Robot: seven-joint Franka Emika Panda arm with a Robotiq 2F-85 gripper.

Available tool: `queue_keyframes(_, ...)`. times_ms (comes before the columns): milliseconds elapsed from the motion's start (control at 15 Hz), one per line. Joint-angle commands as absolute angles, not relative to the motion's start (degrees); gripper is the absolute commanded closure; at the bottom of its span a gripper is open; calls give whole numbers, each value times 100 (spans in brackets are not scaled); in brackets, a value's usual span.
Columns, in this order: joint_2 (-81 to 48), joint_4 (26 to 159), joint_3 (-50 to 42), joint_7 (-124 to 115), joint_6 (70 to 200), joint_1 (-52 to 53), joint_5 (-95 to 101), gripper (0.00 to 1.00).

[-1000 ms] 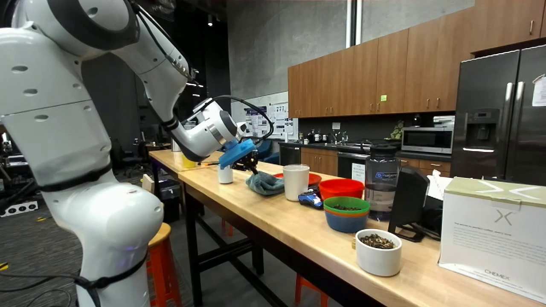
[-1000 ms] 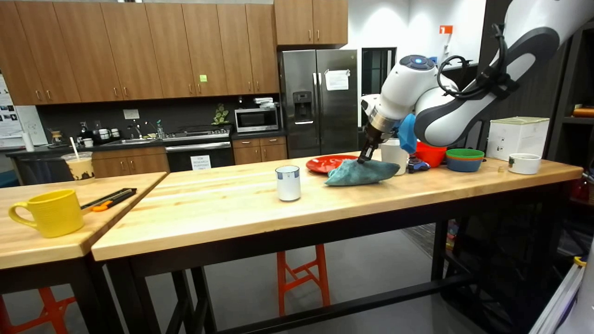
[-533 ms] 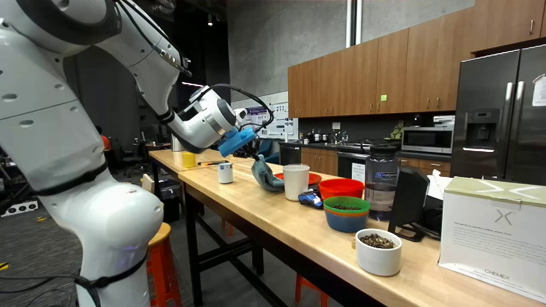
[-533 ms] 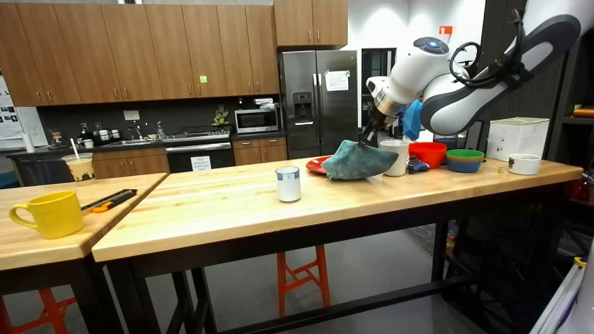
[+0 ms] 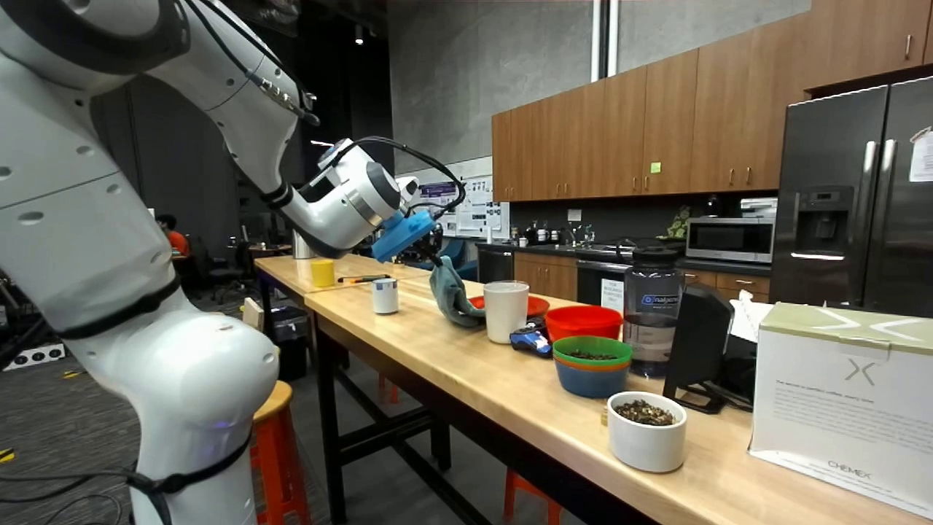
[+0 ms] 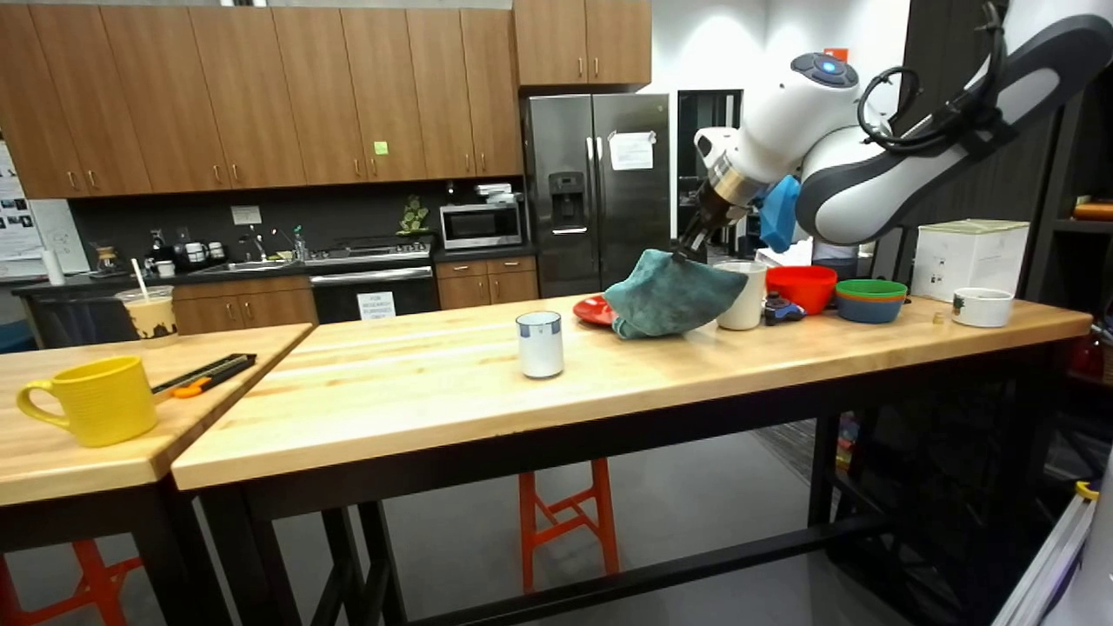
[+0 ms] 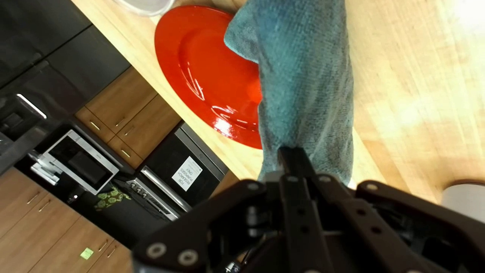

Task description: Unfold the blue towel

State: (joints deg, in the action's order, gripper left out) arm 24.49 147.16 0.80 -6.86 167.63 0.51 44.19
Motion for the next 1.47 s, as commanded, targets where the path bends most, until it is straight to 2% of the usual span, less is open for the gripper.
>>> queue_keyframes(0, 2508, 14849, 130, -680, 16850, 107, 4448, 100)
queue_keyframes(467, 2270, 14567, 86, -561, 16600, 610, 4036, 100)
queue_keyframes(1200, 2646, 13545, 321, -1155, 16524, 289, 4200, 100)
queue_keyframes(1400, 2780, 13661, 388, -1291, 16492, 86, 4344, 100)
